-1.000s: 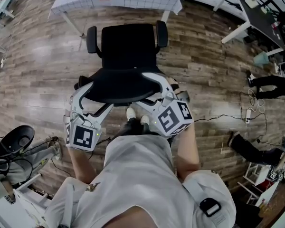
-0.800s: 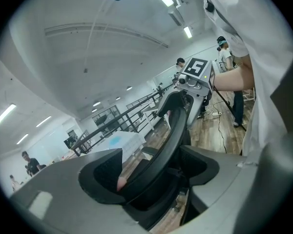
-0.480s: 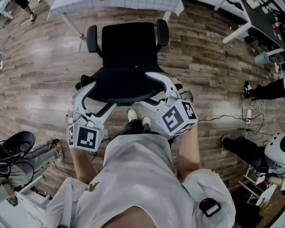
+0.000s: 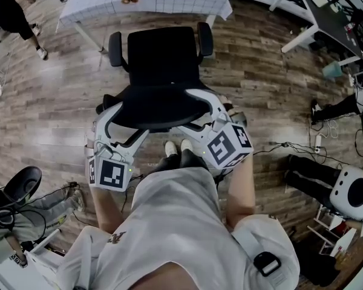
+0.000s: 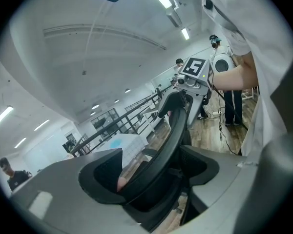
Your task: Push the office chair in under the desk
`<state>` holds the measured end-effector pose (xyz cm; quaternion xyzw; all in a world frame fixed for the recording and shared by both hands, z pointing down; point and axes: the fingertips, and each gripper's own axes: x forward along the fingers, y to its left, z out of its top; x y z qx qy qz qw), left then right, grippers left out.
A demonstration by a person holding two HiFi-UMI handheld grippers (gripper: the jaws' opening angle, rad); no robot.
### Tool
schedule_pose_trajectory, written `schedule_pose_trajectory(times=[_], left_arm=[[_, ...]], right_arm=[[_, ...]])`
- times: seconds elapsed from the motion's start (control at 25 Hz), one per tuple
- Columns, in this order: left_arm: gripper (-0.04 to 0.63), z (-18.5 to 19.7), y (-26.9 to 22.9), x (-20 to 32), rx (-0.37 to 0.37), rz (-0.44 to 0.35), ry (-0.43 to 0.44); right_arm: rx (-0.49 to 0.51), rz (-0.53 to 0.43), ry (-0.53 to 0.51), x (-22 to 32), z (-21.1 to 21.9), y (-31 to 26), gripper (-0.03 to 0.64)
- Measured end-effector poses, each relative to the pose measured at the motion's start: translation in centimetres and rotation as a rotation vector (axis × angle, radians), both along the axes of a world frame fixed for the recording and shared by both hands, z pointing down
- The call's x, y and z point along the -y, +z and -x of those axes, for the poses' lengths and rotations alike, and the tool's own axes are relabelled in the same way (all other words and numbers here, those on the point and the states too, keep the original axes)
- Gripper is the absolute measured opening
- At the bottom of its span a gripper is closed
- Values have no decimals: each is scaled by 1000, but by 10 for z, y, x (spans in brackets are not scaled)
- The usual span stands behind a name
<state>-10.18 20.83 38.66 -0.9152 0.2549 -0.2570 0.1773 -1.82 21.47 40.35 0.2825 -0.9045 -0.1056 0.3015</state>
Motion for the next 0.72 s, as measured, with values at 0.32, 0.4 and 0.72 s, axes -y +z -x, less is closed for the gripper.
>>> schedule_pose_trajectory(times=[0.32, 0.4, 0.72], left_arm=[[365, -18, 0, 19, -4, 0, -8], [367, -17, -2, 23, -10, -1, -10], [371, -15, 1, 46, -20, 2, -17]], right_arm=[[1, 0, -19, 18, -17, 0, 354], [-3, 3, -26, 22, -16, 0, 353], [-9, 2, -28, 44, -15, 3, 351]])
